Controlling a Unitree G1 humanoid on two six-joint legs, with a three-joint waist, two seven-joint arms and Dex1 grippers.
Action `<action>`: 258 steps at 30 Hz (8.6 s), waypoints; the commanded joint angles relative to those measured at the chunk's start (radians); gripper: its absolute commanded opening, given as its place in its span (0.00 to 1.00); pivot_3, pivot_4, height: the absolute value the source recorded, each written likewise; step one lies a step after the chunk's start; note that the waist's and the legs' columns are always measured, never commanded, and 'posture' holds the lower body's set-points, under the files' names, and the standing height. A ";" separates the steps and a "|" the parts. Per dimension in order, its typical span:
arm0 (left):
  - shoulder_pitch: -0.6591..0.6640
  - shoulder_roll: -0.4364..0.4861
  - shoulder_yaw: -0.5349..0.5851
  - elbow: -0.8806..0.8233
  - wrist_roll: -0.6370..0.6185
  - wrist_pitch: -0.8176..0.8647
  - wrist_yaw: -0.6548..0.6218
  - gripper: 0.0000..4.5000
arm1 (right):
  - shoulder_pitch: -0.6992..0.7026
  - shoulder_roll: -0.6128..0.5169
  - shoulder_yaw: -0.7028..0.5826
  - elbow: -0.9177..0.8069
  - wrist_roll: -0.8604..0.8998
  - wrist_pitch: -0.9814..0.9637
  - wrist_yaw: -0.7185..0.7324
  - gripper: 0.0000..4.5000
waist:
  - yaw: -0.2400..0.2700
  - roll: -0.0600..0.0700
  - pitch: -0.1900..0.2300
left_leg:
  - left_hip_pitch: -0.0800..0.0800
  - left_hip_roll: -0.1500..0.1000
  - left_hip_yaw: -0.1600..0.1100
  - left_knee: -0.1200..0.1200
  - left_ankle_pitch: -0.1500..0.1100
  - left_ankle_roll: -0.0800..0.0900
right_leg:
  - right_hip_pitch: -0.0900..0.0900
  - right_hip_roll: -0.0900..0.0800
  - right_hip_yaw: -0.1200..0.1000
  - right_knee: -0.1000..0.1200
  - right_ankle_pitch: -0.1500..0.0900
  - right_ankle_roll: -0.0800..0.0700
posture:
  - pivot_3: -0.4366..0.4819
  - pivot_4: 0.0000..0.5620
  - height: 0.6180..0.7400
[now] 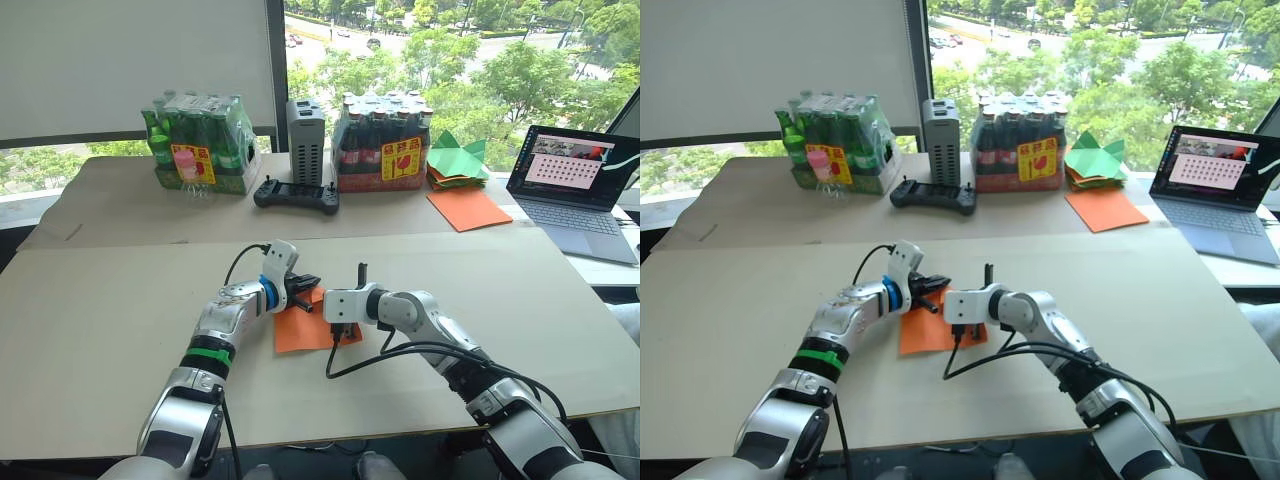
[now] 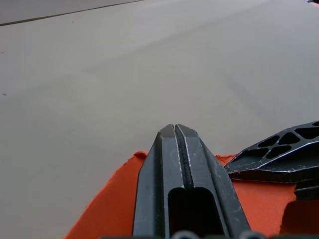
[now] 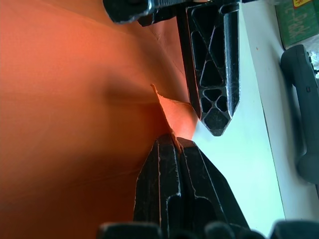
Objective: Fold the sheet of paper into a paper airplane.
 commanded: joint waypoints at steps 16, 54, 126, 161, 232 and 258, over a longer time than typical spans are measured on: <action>0.019 -0.012 -0.015 0.028 0.031 -0.029 -0.021 0.00 | 0.045 0.035 -0.133 -0.188 0.276 0.258 0.207 0.96 | -0.001 0.000 0.000 | 0.001 0.000 0.000 0.000 0.000 0.000 | 0.001 0.000 0.000 0.000 0.000 0.000 | 0.48 0.27 1.00; 0.019 -0.024 -0.008 0.020 0.044 -0.020 -0.033 0.00 | 0.102 -0.033 -0.111 -0.285 0.347 0.378 0.242 0.50 | 0.005 0.000 0.000 | 0.000 0.000 0.000 0.000 0.000 0.000 | 0.001 0.000 0.000 0.000 0.000 0.000 | 0.48 0.27 1.00; 0.047 0.018 0.038 -0.426 -0.084 0.207 -0.012 0.00 | 0.167 0.003 -0.121 -0.276 0.423 0.560 0.144 0.00 | 0.019 0.000 0.000 | 0.000 0.000 0.000 0.001 0.000 0.000 | 0.001 0.000 0.000 0.000 0.000 0.000 | 0.48 0.27 1.00; 0.076 0.021 -0.144 -0.105 0.102 -0.039 -0.032 0.00 | 0.178 0.003 -0.149 -0.331 0.442 0.606 0.119 0.00 | 0.022 0.000 0.000 | 0.001 0.000 0.000 0.001 0.000 0.000 | 0.002 0.000 0.000 0.000 0.000 0.000 | 0.48 0.27 1.00; 0.054 0.031 -0.094 -0.023 0.105 -0.063 -0.030 0.00 | 0.173 0.080 -0.149 -0.269 0.469 0.616 0.022 0.00 | 0.009 -0.001 -0.001 | 0.014 0.000 -0.001 0.000 0.000 0.001 | 0.017 0.001 0.000 -0.003 -0.001 0.002 | 0.48 0.27 1.00; 0.176 0.205 0.266 -0.445 -0.262 0.450 -0.002 0.31 | 0.173 0.059 -0.090 -0.199 0.431 0.571 0.061 0.00 | -0.002 -0.001 -0.001 | 0.015 0.001 -0.001 -0.001 -0.001 0.001 | 0.017 0.001 -0.001 -0.004 -0.001 0.002 | 0.48 0.27 1.00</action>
